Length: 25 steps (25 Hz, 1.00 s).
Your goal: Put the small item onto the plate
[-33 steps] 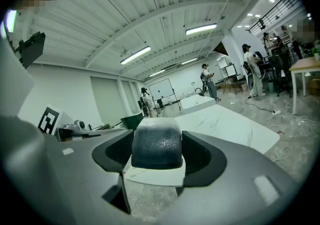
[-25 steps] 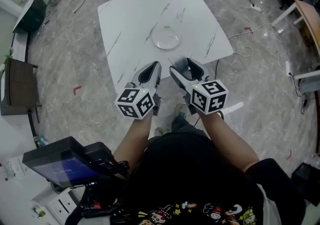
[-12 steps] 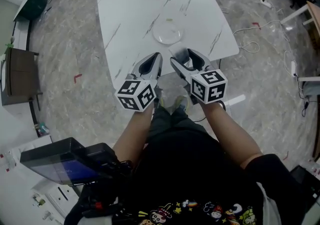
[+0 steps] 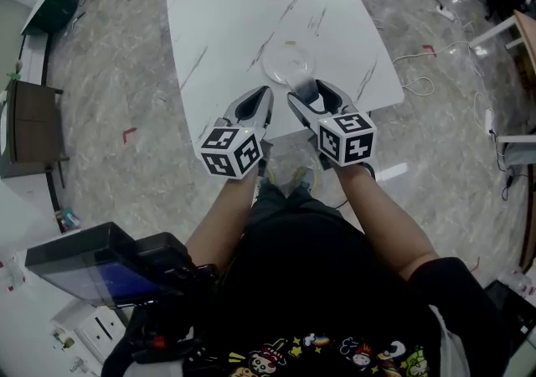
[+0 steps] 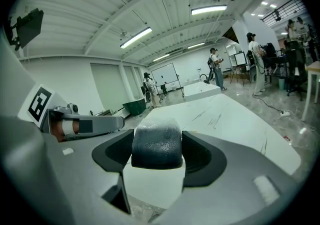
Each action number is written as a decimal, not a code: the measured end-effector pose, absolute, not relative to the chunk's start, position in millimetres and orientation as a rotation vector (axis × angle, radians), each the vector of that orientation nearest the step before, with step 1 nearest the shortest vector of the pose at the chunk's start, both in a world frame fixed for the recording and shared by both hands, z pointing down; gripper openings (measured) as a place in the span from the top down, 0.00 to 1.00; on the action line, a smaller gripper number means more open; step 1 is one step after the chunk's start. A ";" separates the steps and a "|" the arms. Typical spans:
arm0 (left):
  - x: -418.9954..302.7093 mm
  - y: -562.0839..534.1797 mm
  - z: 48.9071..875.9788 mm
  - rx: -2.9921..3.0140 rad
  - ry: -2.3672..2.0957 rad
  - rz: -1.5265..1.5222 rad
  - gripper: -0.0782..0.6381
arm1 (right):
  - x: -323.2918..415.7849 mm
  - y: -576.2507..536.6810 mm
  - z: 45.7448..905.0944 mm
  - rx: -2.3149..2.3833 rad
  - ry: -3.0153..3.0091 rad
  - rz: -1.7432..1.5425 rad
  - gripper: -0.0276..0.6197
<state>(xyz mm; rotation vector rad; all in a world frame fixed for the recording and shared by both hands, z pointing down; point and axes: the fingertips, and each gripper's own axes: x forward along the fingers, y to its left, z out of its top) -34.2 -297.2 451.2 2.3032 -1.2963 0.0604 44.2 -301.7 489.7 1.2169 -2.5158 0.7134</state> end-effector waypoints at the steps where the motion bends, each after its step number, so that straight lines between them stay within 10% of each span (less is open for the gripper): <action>1: -36.8 -301.5 452.1 2.302 -1.296 0.063 0.89 | 42.8 -307.0 491.5 1.219 -2.508 0.711 0.45; 25: -65.3 -395.8 546.2 2.134 -1.315 0.209 0.89 | 11.6 -414.8 595.1 1.145 -2.243 0.688 0.45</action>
